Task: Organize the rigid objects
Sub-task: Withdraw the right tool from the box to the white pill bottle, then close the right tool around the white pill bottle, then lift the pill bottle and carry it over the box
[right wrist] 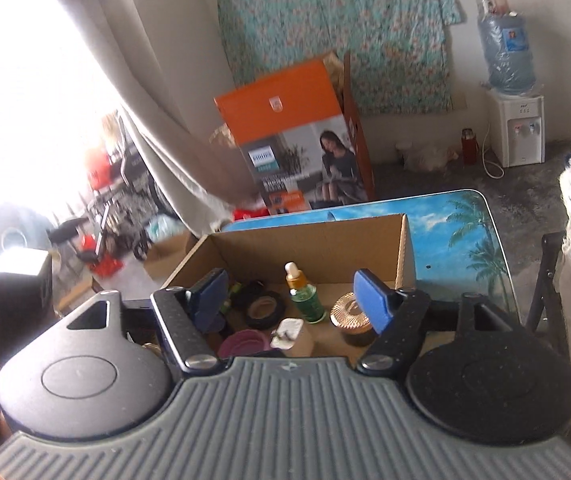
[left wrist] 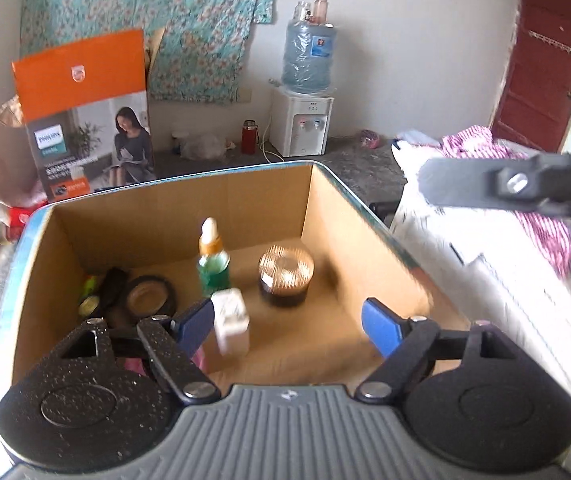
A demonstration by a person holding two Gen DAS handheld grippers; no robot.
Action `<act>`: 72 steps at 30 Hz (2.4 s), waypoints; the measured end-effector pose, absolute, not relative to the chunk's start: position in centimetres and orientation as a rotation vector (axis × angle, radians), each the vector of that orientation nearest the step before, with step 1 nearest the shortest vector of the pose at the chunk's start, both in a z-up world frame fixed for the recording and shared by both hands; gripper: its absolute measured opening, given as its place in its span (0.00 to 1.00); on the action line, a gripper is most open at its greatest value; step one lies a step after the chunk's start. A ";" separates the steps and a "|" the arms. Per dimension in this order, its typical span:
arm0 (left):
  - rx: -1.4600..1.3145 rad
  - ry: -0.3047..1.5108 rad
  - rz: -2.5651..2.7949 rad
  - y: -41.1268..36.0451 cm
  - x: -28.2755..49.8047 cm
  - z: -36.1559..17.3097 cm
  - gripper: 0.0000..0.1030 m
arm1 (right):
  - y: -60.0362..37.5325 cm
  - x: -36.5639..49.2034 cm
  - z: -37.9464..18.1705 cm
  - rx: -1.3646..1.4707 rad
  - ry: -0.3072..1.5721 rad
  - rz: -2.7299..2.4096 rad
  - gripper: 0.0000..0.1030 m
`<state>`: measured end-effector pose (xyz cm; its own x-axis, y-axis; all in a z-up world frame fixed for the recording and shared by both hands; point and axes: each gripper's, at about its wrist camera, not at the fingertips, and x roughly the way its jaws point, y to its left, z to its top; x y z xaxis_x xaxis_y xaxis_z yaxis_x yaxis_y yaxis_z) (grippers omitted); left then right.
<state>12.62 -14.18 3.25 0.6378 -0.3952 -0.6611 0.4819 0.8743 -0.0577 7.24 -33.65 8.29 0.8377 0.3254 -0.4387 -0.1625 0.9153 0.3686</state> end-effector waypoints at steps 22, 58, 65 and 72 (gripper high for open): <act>0.065 0.678 -0.339 -2.1 4.6 0.6 0.84 | -23.1 2.6 2.9 0.447 0.653 0.369 0.76; -0.004 0.685 -0.220 0.3 9.1 -3.2 0.53 | -11.0 13.5 -1.5 0.402 0.837 0.524 0.55; -0.013 0.690 -0.218 0.5 9.1 -3.0 0.52 | -11.0 13.3 -1.3 0.402 0.837 0.522 0.49; -0.020 0.691 -0.219 0.3 8.6 -2.9 0.52 | -11.0 12.9 -1.1 0.395 0.837 0.523 0.48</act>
<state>8.62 0.30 -2.88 0.7484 -0.2067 -0.6302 0.1936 0.9769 -0.0905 12.95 -11.04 -1.06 0.5572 0.5802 -0.5940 -0.2795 0.8047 0.5238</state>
